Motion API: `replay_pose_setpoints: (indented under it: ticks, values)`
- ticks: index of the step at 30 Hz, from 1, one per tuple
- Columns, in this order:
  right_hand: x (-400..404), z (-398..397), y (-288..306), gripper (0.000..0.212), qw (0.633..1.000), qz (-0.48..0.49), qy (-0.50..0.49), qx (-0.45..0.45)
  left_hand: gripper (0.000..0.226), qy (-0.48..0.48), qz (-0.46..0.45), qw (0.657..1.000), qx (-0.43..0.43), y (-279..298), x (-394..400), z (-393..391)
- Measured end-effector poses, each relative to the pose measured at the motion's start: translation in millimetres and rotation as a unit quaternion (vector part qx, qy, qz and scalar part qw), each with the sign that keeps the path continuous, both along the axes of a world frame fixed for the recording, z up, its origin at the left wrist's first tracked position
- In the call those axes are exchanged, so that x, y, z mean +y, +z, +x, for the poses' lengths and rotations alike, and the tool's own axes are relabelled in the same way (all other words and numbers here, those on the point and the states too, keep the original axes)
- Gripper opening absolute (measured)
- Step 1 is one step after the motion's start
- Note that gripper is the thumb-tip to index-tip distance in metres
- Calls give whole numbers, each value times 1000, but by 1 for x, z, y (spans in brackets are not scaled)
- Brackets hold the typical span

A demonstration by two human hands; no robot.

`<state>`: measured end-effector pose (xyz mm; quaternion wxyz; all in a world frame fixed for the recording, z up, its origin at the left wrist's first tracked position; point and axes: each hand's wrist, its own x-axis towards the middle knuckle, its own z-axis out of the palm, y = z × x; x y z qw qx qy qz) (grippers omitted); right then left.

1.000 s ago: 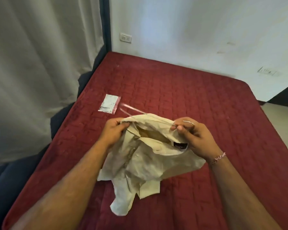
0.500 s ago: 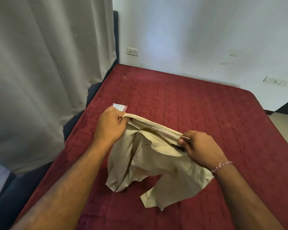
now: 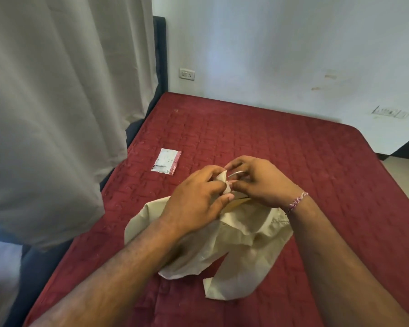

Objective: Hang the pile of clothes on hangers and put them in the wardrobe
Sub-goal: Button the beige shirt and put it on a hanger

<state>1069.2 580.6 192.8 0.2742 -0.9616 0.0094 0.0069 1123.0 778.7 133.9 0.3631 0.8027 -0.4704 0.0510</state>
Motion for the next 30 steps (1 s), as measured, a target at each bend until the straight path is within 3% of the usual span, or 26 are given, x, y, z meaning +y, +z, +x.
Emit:
replay_pose_setpoints:
  ticks: [3, 6, 10, 18, 21, 23, 25, 27, 28, 30]
  values:
    - [-4, 5, -11, 10, 999, 43, -6, 25, 19, -17, -5, 999, 28, -5, 10, 8]
    - [-4, 8, -21, 11, 999, 36, 7, 39, 31, -25, -67, 990, 125, -7, 18, 13]
    - [-7, 11, -29, 7, 997, 68, 16, 25, 28, -28, -43, 992, 113, -8, 21, 17]
    - [-1, 6, -63, 5, 981, 176, -27, -83, 14, 10, 60, 993, 97, -11, 20, 16]
    - [5, -4, -77, 27, 974, 127, -87, -164, 7, 58, 51, 991, 108, -14, 18, 15]
    - [13, -18, -92, 42, 925, 144, -230, -265, 3, 111, 28, 983, 141, -18, 18, 14]
    - [26, -33, -107, 36, 805, 284, -423, -304, 5, 154, 5, 975, 161, -21, 20, 15]
    - [42, -45, -123, 26, 658, 496, -528, -206, 9, 185, -14, 967, 175, -25, 22, 18]
    - [50, -50, -132, 21, 616, 573, -525, -124, 10, 197, -23, 963, 185, -27, 24, 20]
    - [62, -56, -146, 16, 597, 642, -481, 9, 11, 208, -42, 953, 214, -29, 26, 23]
